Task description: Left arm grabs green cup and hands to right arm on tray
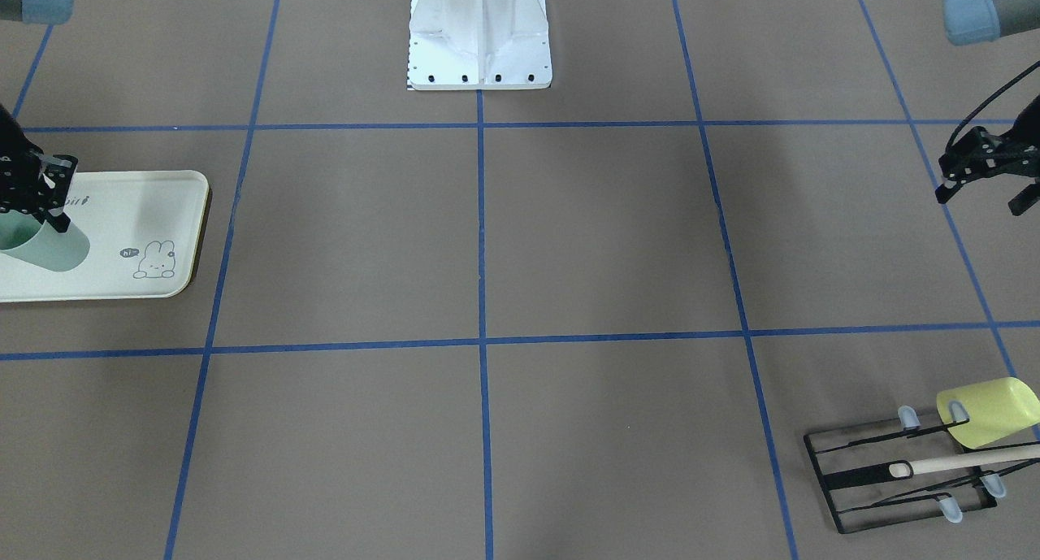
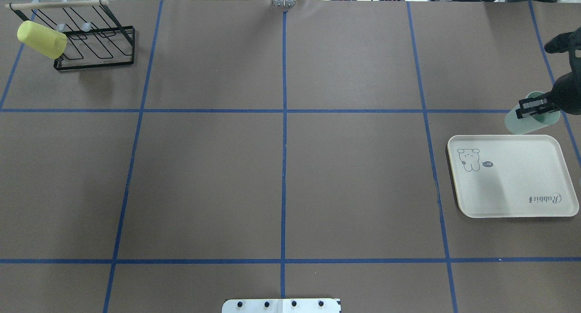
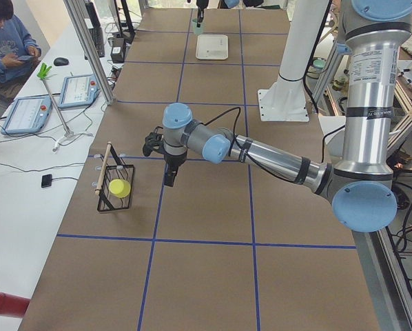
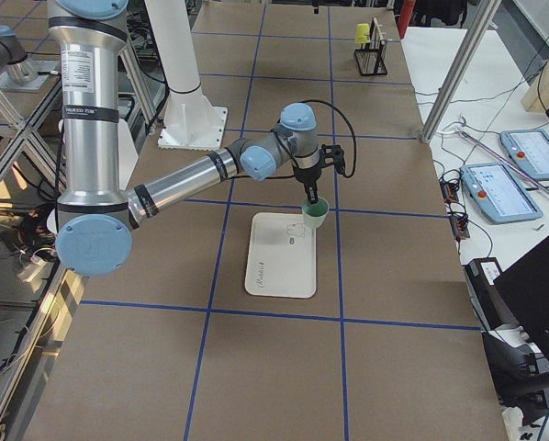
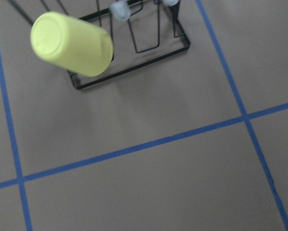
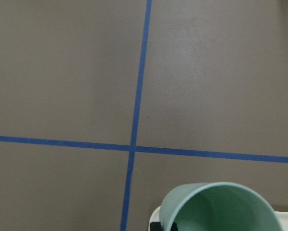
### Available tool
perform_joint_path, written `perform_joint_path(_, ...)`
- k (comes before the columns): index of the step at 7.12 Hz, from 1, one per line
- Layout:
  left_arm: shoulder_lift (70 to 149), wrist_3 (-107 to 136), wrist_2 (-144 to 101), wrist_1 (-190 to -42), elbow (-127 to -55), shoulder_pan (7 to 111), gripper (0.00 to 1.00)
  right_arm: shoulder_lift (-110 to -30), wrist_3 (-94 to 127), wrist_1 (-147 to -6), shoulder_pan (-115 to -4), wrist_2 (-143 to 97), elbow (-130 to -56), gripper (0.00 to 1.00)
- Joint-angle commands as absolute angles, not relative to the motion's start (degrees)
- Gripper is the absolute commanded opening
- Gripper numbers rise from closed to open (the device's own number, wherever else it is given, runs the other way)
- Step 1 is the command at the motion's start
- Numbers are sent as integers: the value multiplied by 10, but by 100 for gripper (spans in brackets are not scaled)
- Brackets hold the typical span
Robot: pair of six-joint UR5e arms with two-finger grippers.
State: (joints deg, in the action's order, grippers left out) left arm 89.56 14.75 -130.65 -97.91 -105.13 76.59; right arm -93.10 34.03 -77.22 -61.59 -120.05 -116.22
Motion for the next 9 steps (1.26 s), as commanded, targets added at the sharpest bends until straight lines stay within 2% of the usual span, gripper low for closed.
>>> perform_joint_path(1,896,-29,-1310,-928,-953,853,100,-992,313,-720,-622,-1204,-1159,0)
perform_joint_path(3,898,-95,-1306,-883,-903,894,100,-1051,317,-614,-621,-1206,-1126,0)
perform_joint_path(5,897,-117,-1307,-858,-899,898,100,-1082,327,-548,-620,-1197,-1099,0)
perform_joint_path(6,893,-117,-1308,-857,-901,899,100,-1084,343,-545,-618,-1197,-1100,0)
perform_joint_path(9,893,-117,-1310,-858,-901,898,100,-1039,469,-544,-522,-1122,-1100,0)
